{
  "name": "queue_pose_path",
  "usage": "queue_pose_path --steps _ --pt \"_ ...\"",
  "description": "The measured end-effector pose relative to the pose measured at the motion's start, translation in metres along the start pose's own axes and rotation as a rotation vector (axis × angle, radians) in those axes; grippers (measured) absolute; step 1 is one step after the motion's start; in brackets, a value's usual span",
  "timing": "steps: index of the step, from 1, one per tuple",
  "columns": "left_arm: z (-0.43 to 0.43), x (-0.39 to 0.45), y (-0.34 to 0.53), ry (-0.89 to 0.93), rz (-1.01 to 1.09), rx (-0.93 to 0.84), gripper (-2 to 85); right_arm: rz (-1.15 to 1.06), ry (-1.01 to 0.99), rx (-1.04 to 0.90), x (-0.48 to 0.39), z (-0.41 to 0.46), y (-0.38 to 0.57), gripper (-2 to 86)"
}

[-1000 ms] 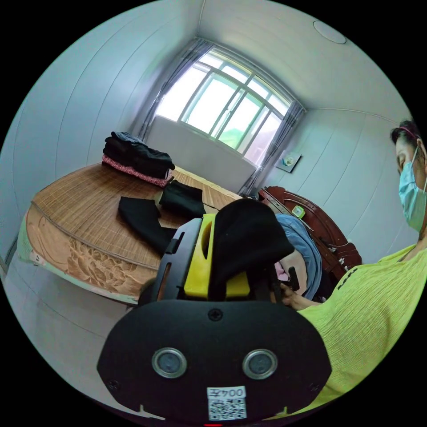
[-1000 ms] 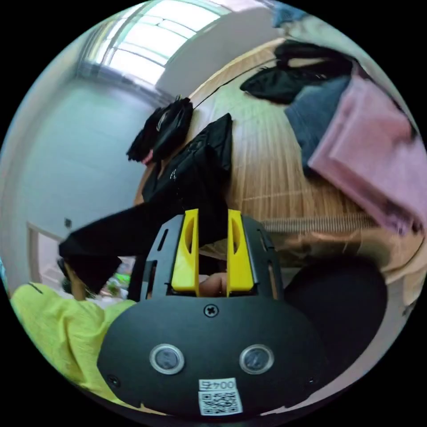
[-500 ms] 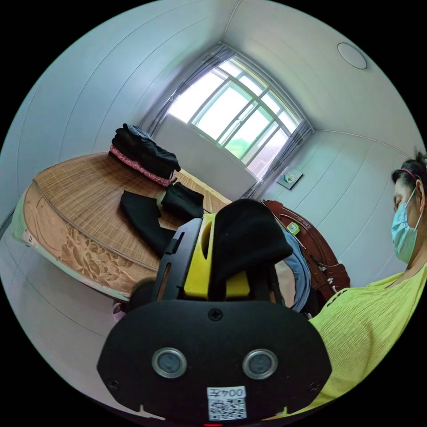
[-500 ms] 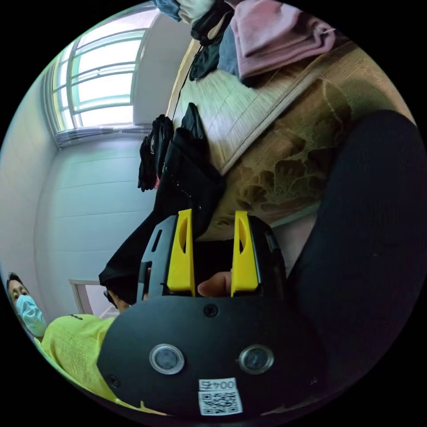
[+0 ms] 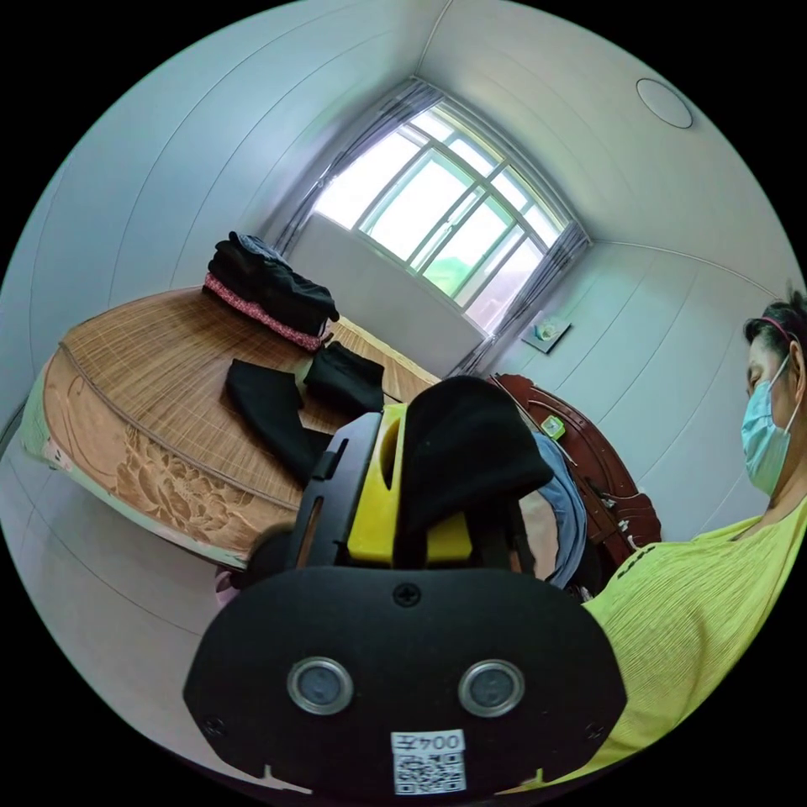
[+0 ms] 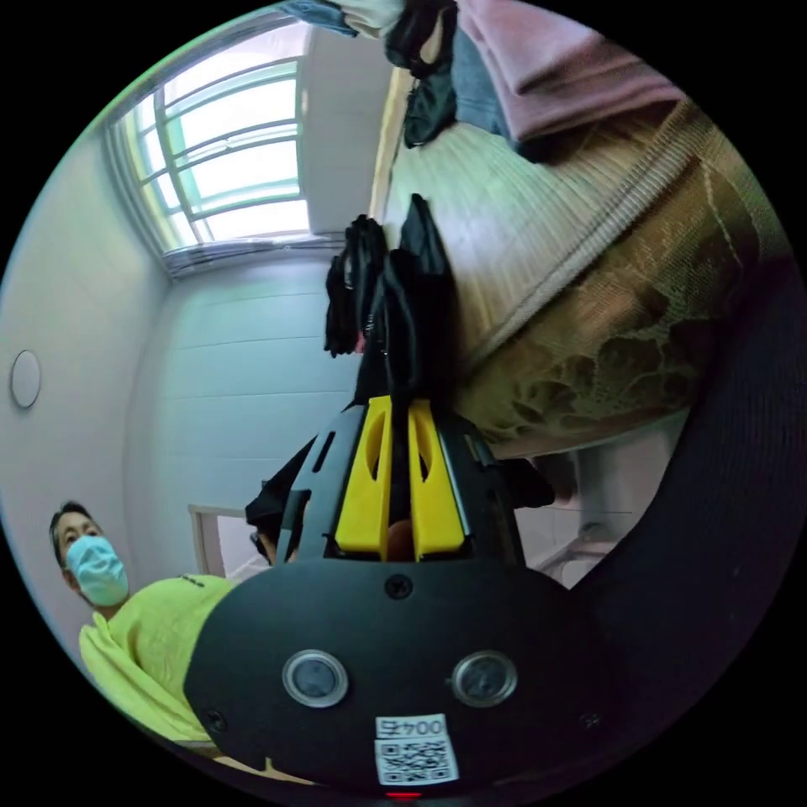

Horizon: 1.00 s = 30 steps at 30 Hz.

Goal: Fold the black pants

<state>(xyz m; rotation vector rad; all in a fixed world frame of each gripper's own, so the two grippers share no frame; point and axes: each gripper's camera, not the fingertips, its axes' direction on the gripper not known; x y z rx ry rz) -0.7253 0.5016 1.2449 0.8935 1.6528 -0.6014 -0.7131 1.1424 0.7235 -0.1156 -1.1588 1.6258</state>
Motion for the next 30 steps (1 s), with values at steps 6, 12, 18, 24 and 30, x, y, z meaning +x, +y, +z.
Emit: queue_pose_path --steps 6,12,18,24,30 --pt "-0.007 -0.001 0.002 -0.038 0.012 0.030 -0.7 -0.244 -0.285 0.118 -0.054 -0.078 0.051 3.5" --pt "-0.056 0.049 -0.021 0.040 0.135 0.209 -0.7 -0.640 -0.445 0.255 -0.175 -0.154 0.100 3.5" --pt "-0.005 0.061 -0.064 0.024 0.111 0.197 -0.5 -0.734 -0.366 0.348 -0.249 -0.178 0.087 3.5" --pt "0.176 0.016 -0.179 0.020 -0.040 -0.014 -0.6 -0.678 -0.215 0.197 -0.328 -0.093 -0.012 3.3" --pt "0.201 0.189 -0.394 -0.184 0.249 0.244 -0.6 -0.772 0.093 0.414 -0.566 -0.044 -0.071 3.5"
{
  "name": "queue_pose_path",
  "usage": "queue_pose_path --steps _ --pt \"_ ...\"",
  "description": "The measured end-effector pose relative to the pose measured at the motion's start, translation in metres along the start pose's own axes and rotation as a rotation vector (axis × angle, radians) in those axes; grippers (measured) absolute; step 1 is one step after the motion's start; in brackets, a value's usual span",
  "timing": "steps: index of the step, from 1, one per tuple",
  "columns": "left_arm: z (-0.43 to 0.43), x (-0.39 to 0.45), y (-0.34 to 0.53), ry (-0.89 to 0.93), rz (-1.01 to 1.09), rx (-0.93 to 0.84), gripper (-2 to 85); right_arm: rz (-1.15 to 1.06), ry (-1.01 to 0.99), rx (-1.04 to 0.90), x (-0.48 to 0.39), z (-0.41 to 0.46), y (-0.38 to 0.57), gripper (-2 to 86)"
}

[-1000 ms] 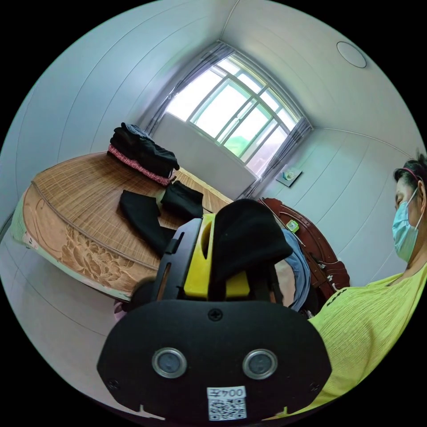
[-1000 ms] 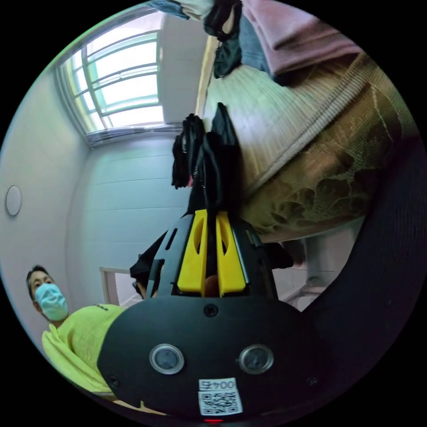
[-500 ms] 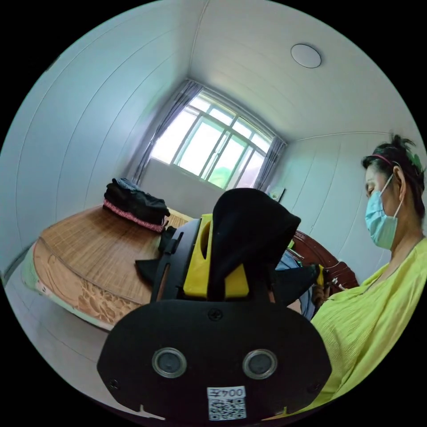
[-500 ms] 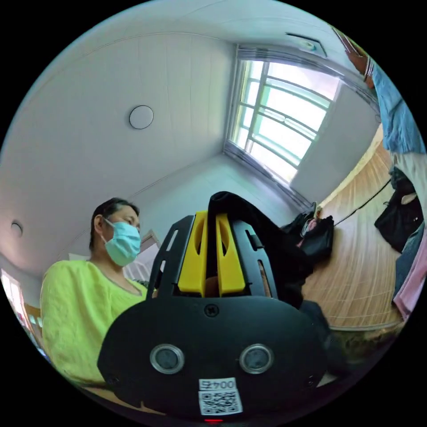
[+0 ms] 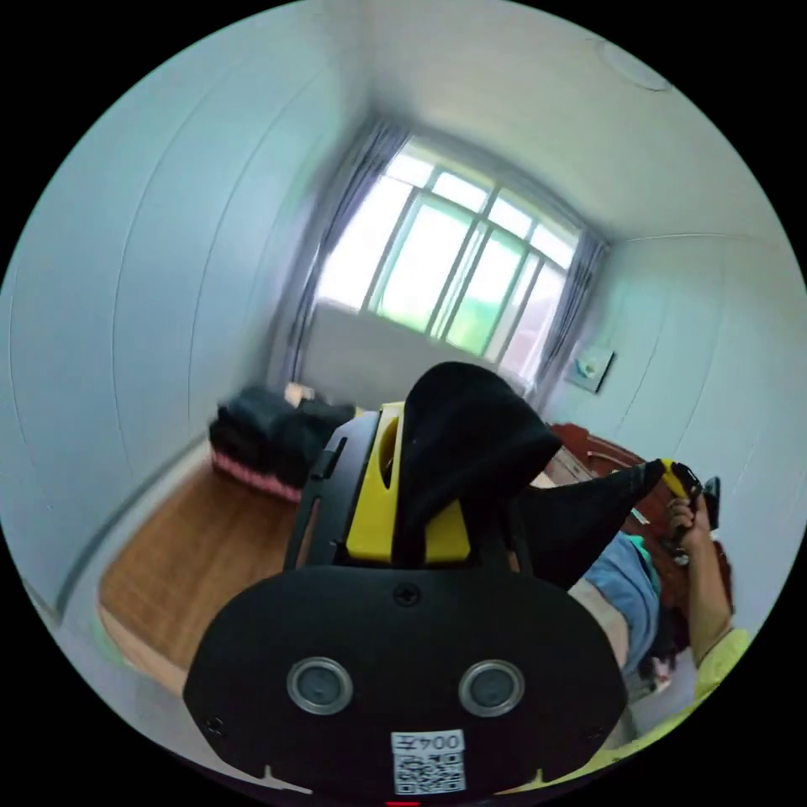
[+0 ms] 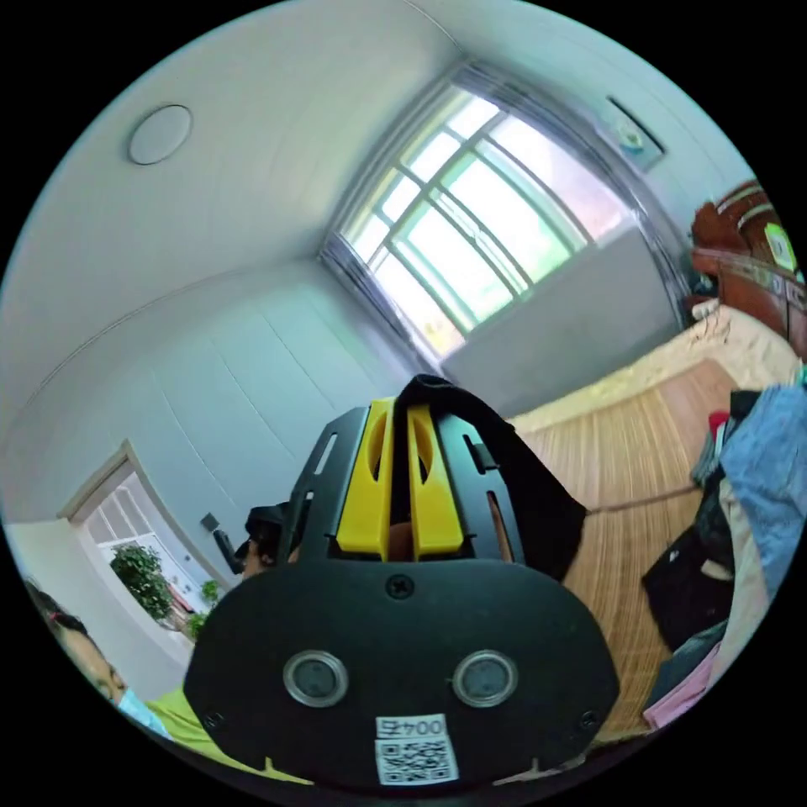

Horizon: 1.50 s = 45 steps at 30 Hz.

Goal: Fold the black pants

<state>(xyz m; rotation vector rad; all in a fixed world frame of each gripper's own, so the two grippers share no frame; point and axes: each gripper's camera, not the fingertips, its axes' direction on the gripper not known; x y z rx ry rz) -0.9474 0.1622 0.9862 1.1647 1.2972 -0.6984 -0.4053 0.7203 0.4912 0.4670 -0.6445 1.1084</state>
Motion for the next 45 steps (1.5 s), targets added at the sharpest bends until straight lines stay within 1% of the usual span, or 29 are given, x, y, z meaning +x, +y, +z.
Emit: queue_pose_path --steps 1,2,3,5,6,8,10,11,13,14,15,16,17,19,20,21,23,25,26,29,33,35,37,38,40,41,43,44,45 --pt "-0.017 0.033 -0.032 -0.002 0.067 0.108 -0.6 -0.044 -0.009 0.072 -0.024 -0.009 -0.021 3.4" --pt "-0.025 0.048 -0.044 -0.010 0.099 0.151 -0.5 -0.087 -0.001 0.138 -0.041 -0.018 -0.032 3.4" --pt "-0.033 0.075 -0.058 -0.038 0.155 0.192 -0.4 -0.101 0.012 0.161 -0.046 -0.022 -0.036 3.4" --pt "-0.029 0.104 -0.059 -0.090 0.234 0.178 -0.2 -0.085 0.022 0.161 -0.035 -0.027 -0.039 3.5" --pt "-0.016 0.119 -0.045 -0.128 0.286 0.139 0.0 -0.075 0.018 0.152 -0.027 -0.027 -0.036 3.5" --pt "0.013 0.129 -0.004 -0.148 0.345 0.073 0.2 -0.024 0.026 0.094 0.019 -0.019 -0.010 3.5" --pt "0.061 0.141 0.075 -0.170 0.441 -0.029 0.3 0.012 0.051 0.022 0.057 -0.010 0.022 3.4" --pt "0.075 0.146 0.099 -0.185 0.474 -0.063 0.3 0.028 0.067 -0.019 0.081 -0.005 0.049 3.4" --pt "0.136 0.172 0.209 -0.279 0.689 -0.238 0.4 0.048 0.107 -0.096 0.118 0.002 0.096 3.4" --pt "0.151 0.179 0.239 -0.300 0.752 -0.284 0.4 0.073 0.137 -0.158 0.146 0.007 0.131 3.4" --pt "0.182 0.194 0.307 -0.344 0.908 -0.383 0.5 0.092 0.155 -0.194 0.161 0.010 0.150 3.3" --pt "0.212 0.207 0.381 -0.374 1.068 -0.484 0.7 0.150 0.190 -0.269 0.194 0.016 0.191 3.3" --pt "0.225 0.212 0.418 -0.377 1.136 -0.538 0.8 0.228 0.239 -0.345 0.226 0.021 0.233 3.3" --pt "0.259 0.231 0.546 -0.308 1.314 -0.731 1.4 0.350 0.323 -0.458 0.268 0.025 0.294 3.3" --pt "0.263 0.237 0.572 -0.293 1.351 -0.763 1.6 0.447 0.346 -0.514 0.288 0.024 0.330 3.3" --pt "0.267 0.248 0.612 -0.280 1.413 -0.788 2.2 0.493 0.348 -0.529 0.294 0.022 0.345 3.2" --pt "0.269 0.261 0.642 -0.294 1.457 -0.789 3.2 0.548 0.319 -0.429 0.296 0.002 0.371 3.2" --pt "0.268 0.268 0.644 -0.253 1.430 -0.776 3.4 0.550 0.268 -0.409 0.291 -0.007 0.369 3.2" --pt "0.268 0.270 0.642 -0.236 1.420 -0.774 3.4 0.503 0.270 -0.420 0.280 -0.009 0.362 3.2" --pt "0.271 0.279 0.653 -0.209 1.404 -0.781 3.8 0.376 0.367 -0.463 0.256 -0.008 0.350 3.3" --pt "0.282 0.276 0.686 -0.137 1.302 -0.963 5.0 0.438 0.455 -0.531 0.263 -0.002 0.364 3.4" --pt "0.277 0.264 0.689 -0.106 1.226 -0.995 6.1 0.507 0.502 -0.576 0.264 0.002 0.374 1.9" --pt "0.260 0.235 0.680 -0.096 1.099 -1.002 8.2 0.491 0.559 -0.560 0.252 -0.002 0.376 0.7" --pt "0.255 0.226 0.677 -0.094 1.060 -1.002 8.9 0.449 0.609 -0.539 0.240 -0.007 0.374 0.3" --pt "0.229 0.181 0.667 -0.059 0.857 -1.017 11.5 0.348 0.681 -0.493 0.215 -0.011 0.372 0.3" --pt "0.220 0.169 0.666 -0.050 0.809 -1.014 12.2 0.282 0.715 -0.464 0.198 -0.012 0.372 0.6" --pt "0.182 0.122 0.673 -0.040 0.643 -0.970 13.3 0.196 0.729 -0.433 0.171 -0.009 0.376 2.1" --pt "0.172 0.110 0.676 -0.038 0.598 -0.955 13.5 0.148 0.727 -0.421 0.154 -0.004 0.380 2.3" --pt "0.152 0.085 0.686 -0.032 0.497 -0.915 13.7 0.128 0.724 -0.415 0.147 -0.001 0.383 2.3"
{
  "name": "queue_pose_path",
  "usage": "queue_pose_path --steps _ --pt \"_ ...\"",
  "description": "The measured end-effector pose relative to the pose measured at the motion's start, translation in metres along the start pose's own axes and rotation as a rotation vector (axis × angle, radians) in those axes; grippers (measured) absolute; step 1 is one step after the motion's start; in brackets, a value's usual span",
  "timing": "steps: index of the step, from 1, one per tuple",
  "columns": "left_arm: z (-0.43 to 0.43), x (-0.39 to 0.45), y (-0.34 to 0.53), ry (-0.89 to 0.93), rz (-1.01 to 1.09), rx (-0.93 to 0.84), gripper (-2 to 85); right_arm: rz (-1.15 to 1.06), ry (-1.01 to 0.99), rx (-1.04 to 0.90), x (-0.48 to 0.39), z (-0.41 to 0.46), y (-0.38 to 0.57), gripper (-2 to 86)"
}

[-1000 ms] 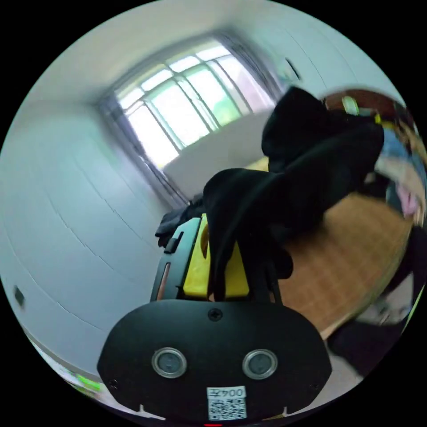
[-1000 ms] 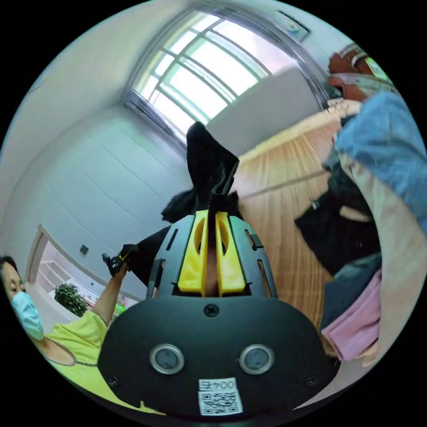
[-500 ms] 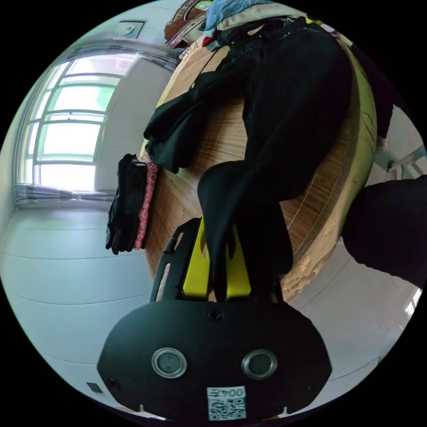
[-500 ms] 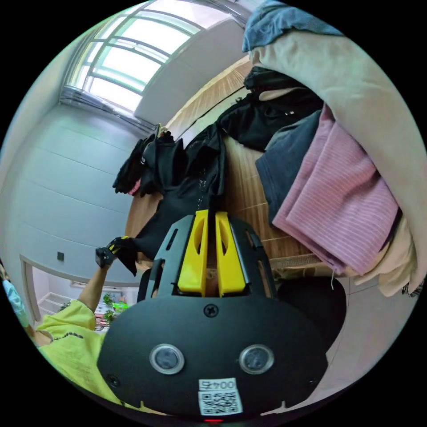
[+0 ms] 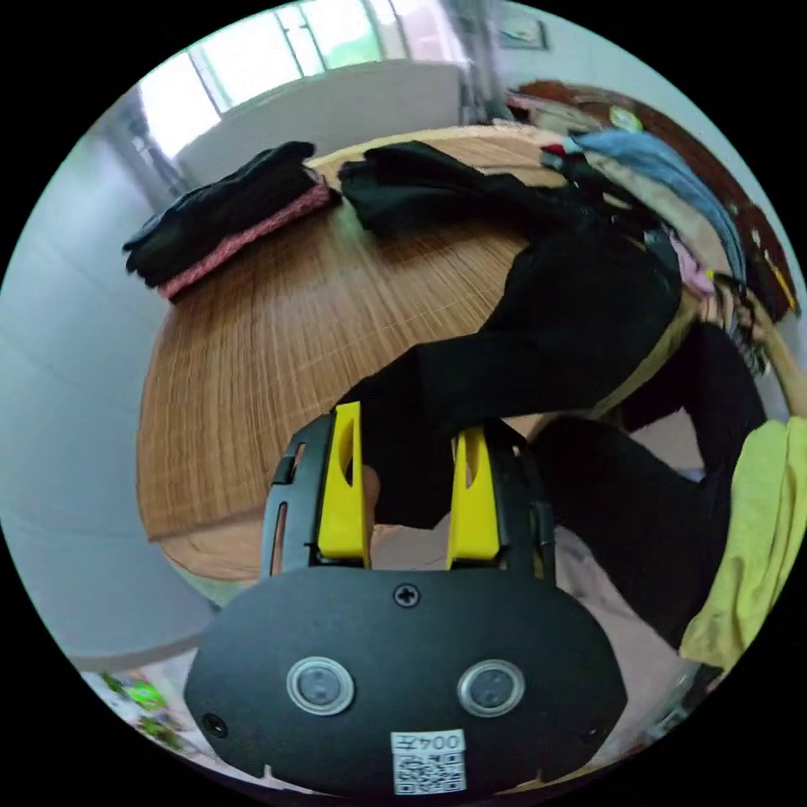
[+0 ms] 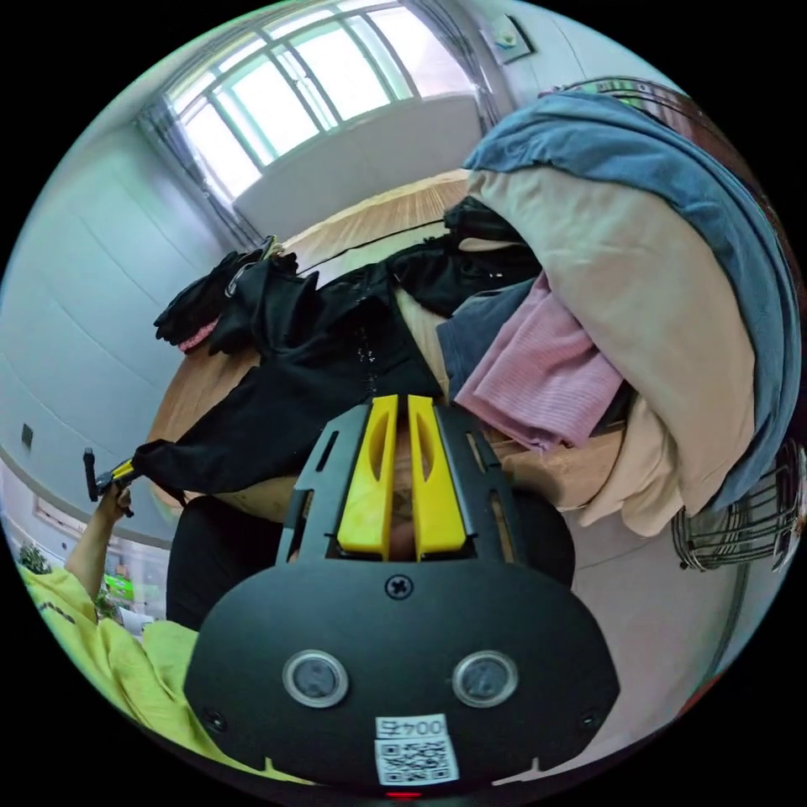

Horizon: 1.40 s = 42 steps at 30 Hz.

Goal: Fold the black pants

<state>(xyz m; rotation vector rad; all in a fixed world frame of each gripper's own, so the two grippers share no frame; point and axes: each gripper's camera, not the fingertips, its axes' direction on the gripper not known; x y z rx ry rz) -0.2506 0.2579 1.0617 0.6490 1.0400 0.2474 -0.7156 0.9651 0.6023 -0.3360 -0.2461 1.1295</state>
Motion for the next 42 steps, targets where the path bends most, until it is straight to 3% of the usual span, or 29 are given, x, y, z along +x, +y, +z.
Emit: queue_pose_path --steps 5,10,16,20,23,32,42 --pt "0.034 -0.035 0.119 0.017 -0.337 0.106 12.9 -0.051 -0.115 0.013 -0.056 0.017 0.027 1.8" --pt "0.052 -0.040 0.235 0.036 -0.672 0.349 12.6 -0.117 -0.176 0.010 -0.103 0.032 0.026 9.2" --pt "0.075 -0.072 0.356 0.132 -0.969 0.530 12.7 -0.317 0.052 0.032 -0.163 0.036 0.020 8.3" --pt "0.079 -0.087 0.398 0.107 -0.949 0.532 12.9 -0.540 0.429 -0.004 -0.213 0.064 0.024 4.9" --pt "0.093 -0.104 0.420 0.051 -0.951 0.446 14.0 -0.643 0.518 -0.009 -0.239 0.089 0.028 4.5" --pt "0.139 -0.127 0.450 0.139 -0.967 0.490 24.1 -0.566 0.466 -0.181 -0.257 0.152 0.029 1.3" --pt "0.160 -0.120 0.469 0.070 -1.148 0.468 16.1 -0.545 0.492 -0.142 -0.267 0.158 0.032 -0.4"
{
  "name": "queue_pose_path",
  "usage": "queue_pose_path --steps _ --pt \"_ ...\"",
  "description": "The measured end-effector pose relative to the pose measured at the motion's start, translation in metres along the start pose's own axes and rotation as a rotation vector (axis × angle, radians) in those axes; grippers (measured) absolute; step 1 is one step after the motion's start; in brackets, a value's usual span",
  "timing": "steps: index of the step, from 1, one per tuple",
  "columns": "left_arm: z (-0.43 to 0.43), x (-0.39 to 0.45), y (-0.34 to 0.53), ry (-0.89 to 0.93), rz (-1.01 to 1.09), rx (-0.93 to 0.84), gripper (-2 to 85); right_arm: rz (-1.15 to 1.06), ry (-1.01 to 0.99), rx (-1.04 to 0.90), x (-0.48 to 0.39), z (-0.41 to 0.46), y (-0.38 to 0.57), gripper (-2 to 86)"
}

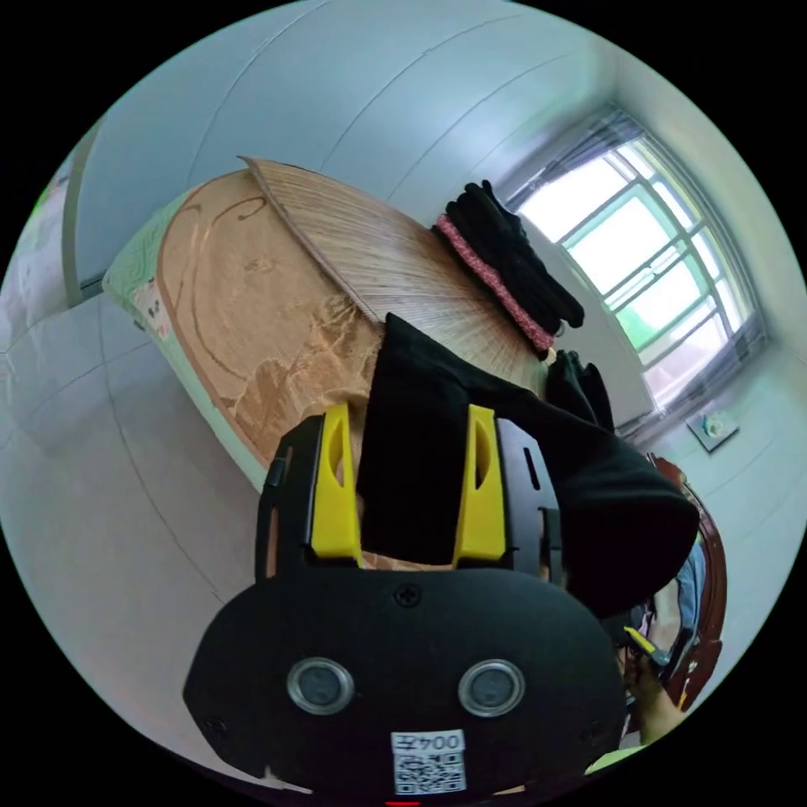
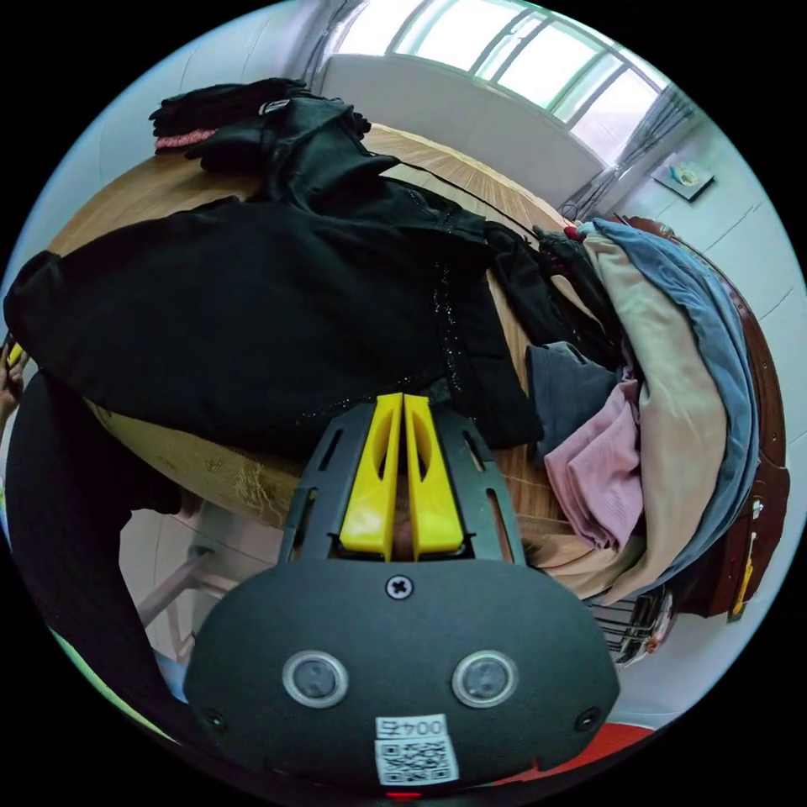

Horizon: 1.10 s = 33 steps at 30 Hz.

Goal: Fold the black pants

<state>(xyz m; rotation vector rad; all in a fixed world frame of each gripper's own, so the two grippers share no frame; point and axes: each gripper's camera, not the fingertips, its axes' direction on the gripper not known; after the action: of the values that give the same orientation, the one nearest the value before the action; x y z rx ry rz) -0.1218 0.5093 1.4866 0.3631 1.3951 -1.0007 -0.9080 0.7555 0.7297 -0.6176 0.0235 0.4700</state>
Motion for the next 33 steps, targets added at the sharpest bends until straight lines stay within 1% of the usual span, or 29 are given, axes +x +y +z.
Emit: queue_pose_path --steps 2,4,7,12,16,18,20,22,23,27,29,32,33 --pt "-0.005 0.004 -0.002 -0.053 -0.008 -0.018 13.4 0.041 -0.029 0.011 0.005 -0.001 0.001 -0.4" --pt "-0.013 0.012 -0.005 -0.109 0.012 -0.051 6.4 0.056 -0.041 0.020 0.007 -0.001 0.003 -0.4" --pt "-0.030 0.023 -0.003 -0.088 0.034 -0.038 4.1 0.058 -0.041 0.035 0.008 -0.001 0.005 -0.5" --pt "-0.038 0.050 -0.001 -0.119 0.158 -0.040 4.7 0.060 -0.035 0.044 0.010 -0.002 0.006 -0.5" --pt "-0.018 0.057 -0.011 -0.048 0.127 -0.108 10.6 0.059 -0.040 0.052 0.014 -0.002 0.007 -0.6" --pt "-0.012 0.068 -0.013 -0.036 0.135 -0.117 10.9 0.062 -0.043 0.052 0.017 -0.002 0.007 -0.6" --pt "-0.008 0.084 -0.012 -0.083 0.164 -0.116 9.1 0.067 -0.041 0.054 0.019 -0.002 0.007 -0.5" --pt "-0.010 0.107 -0.014 -0.117 0.203 -0.101 4.2 0.066 -0.036 0.058 0.021 -0.003 0.007 -0.5" --pt "-0.013 0.114 -0.014 -0.126 0.211 -0.092 3.8 0.063 -0.033 0.058 0.022 -0.003 0.007 -0.4" --pt "-0.032 0.186 -0.028 -0.257 0.395 -0.036 2.0 0.063 -0.052 0.045 0.031 -0.005 0.003 0.3" --pt "-0.044 0.217 -0.043 -0.326 0.477 0.011 1.6 0.126 -0.082 0.037 0.049 -0.011 -0.001 2.2" --pt "-0.061 0.261 -0.086 -0.443 0.570 0.090 1.3 0.284 -0.151 0.122 0.094 -0.022 -0.009 6.8" --pt "-0.064 0.277 -0.104 -0.509 0.606 0.113 1.2 0.293 -0.162 0.127 0.102 -0.021 -0.013 7.7"
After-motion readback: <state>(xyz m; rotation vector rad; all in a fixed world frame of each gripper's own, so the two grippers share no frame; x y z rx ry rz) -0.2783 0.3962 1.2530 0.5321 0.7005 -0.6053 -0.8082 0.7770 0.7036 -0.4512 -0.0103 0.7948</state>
